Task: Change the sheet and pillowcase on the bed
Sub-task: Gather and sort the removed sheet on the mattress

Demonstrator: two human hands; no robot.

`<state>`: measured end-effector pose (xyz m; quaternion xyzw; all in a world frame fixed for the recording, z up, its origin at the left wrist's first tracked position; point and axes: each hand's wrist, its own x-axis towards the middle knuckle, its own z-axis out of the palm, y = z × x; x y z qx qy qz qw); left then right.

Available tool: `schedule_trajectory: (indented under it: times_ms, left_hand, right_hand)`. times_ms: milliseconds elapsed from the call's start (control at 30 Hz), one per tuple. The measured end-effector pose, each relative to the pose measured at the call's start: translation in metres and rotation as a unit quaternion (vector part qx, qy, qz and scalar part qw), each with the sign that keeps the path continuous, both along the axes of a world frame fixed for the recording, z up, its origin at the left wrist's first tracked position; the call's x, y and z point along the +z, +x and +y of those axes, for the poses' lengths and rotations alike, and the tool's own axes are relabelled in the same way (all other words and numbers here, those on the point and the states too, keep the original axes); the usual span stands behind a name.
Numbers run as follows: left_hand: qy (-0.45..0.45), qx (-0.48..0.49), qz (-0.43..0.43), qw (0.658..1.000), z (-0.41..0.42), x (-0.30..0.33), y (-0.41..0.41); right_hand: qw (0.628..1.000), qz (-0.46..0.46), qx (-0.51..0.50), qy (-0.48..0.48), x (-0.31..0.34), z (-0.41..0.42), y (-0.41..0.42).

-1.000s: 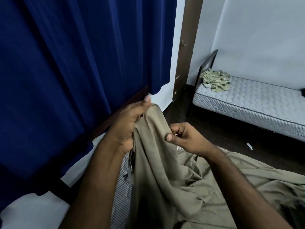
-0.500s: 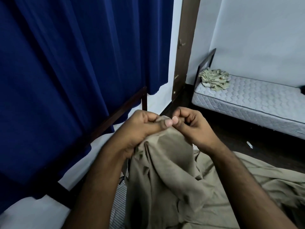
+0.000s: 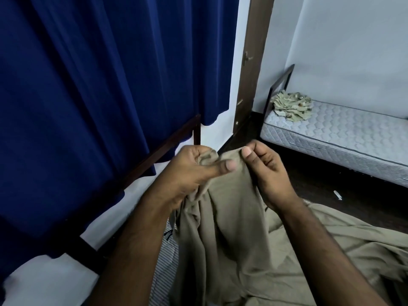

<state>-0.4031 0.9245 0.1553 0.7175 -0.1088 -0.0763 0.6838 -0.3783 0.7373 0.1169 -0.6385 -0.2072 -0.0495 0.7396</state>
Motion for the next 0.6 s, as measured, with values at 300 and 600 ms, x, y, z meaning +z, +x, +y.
schedule_trajectory:
  times_ms: [300,600]
  left_hand:
    - [0.135,0.025,-0.042,0.990,-0.009,0.000,-0.014]
    - [-0.116,0.084,-0.034,0.989,-0.018,0.011,-0.020]
  right_hand:
    - [0.993,-0.058,0.070,-0.079,0.017,-0.002,-0.010]
    - [0.992,-0.030,0.083,-0.093,0.000,-0.011,-0.008]
